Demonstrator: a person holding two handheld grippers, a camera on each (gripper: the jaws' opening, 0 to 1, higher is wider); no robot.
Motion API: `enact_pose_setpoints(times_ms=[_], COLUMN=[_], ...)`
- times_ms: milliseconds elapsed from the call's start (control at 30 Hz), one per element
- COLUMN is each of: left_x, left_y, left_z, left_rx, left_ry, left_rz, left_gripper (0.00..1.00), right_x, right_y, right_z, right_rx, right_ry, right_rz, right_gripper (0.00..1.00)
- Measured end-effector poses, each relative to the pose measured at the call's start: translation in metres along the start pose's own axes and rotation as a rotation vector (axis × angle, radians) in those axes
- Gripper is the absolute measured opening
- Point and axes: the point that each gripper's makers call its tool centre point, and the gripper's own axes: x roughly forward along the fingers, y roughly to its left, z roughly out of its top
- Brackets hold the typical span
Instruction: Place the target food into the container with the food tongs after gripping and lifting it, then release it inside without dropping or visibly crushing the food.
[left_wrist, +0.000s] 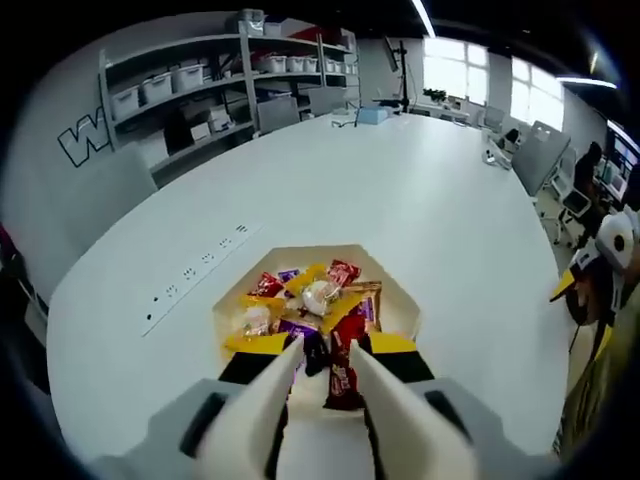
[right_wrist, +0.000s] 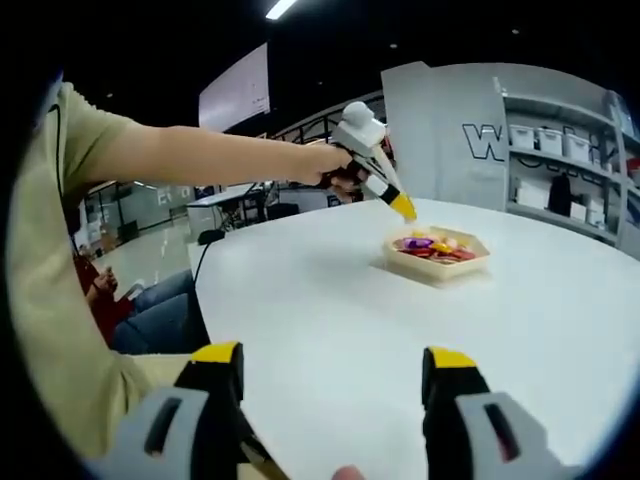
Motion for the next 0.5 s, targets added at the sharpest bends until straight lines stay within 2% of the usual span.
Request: enact_pose_setpoints(times_ms=[200, 500], left_x=[-0.01, -0.017], left_y=[-0.007, -0.029], left_z=[-0.003, -0.011], left_rx=[-0.051, -0.058], left_ry=[-0.042, -0.076], left_rz=[-0.03, -0.073], left_gripper=[0.26, 0.26], right_x=[0.002, 0.003], right_y=[0.001, 0.002], right_z=[0.003, 0.004], right_rx=[-0.008, -0.013], right_ry=[-0.001, 0.005], right_rz=[0.004, 0.008], right_gripper=[0.71, 0.71])
